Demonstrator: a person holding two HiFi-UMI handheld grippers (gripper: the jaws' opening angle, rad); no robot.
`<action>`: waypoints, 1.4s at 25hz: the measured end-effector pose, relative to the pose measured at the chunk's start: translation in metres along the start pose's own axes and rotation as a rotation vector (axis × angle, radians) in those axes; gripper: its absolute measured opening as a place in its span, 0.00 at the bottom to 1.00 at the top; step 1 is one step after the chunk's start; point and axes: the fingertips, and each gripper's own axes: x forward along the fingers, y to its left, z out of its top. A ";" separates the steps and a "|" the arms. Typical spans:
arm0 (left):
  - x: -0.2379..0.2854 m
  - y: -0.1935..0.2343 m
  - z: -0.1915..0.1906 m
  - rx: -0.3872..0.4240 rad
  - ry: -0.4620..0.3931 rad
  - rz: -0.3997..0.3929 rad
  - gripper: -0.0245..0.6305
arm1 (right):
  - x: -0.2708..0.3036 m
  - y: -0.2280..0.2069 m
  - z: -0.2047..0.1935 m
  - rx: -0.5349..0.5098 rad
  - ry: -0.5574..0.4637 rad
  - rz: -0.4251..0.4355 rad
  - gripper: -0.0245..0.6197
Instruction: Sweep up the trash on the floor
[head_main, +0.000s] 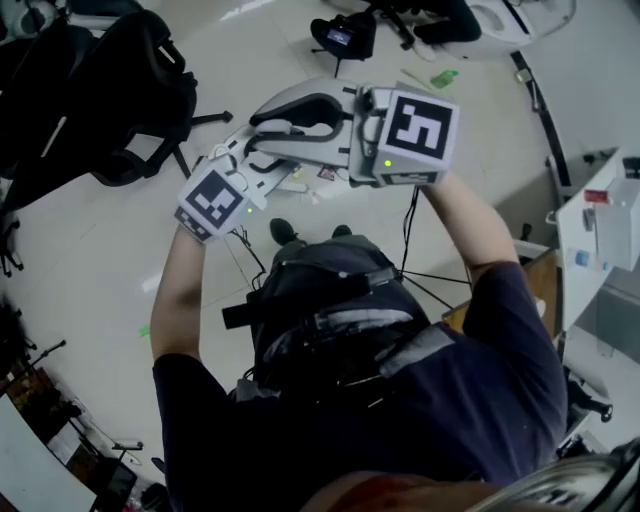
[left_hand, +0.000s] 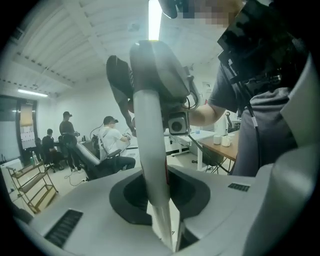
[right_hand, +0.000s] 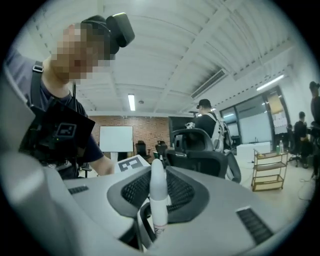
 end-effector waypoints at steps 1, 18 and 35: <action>0.000 -0.006 0.007 -0.015 -0.009 0.011 0.13 | -0.005 0.006 0.005 0.009 -0.026 0.025 0.19; 0.001 -0.096 -0.019 -0.113 0.091 0.160 0.12 | -0.022 0.098 -0.032 0.049 -0.040 0.236 0.19; -0.040 -0.188 -0.090 -0.094 0.072 -0.076 0.12 | 0.041 0.182 -0.102 0.061 0.222 0.059 0.19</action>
